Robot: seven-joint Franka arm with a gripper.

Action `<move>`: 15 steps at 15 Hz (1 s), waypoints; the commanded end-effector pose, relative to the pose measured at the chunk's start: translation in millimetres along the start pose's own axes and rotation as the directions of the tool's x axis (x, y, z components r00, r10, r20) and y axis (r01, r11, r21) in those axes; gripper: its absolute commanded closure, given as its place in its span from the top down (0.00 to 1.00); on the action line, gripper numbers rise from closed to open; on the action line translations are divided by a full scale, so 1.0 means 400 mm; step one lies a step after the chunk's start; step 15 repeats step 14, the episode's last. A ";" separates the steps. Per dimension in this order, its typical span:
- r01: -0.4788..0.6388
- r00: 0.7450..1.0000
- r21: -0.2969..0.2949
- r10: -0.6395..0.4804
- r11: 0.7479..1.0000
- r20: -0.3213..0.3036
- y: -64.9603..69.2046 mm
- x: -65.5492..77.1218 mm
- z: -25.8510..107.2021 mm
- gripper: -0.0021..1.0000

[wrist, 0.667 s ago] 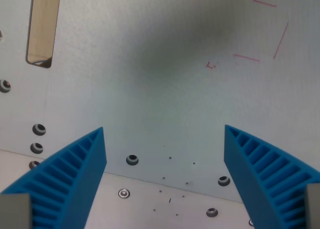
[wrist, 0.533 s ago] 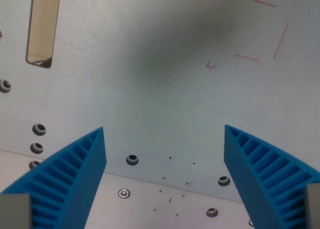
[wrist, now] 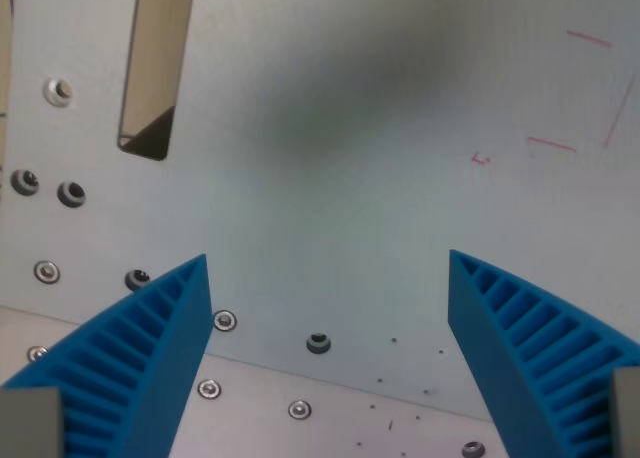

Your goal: Move in base positive y

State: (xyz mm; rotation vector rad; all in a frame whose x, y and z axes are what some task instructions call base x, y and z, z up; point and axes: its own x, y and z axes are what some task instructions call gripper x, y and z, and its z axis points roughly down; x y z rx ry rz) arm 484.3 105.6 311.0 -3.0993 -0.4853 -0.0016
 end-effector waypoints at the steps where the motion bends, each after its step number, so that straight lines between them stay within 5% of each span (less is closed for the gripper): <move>1: -0.012 1.000 -0.005 0.012 1.000 0.015 -0.028 0.040 -0.003 1.00; 15: -0.012 1.000 -0.005 0.012 1.000 0.015 -0.189 0.143 0.003 1.00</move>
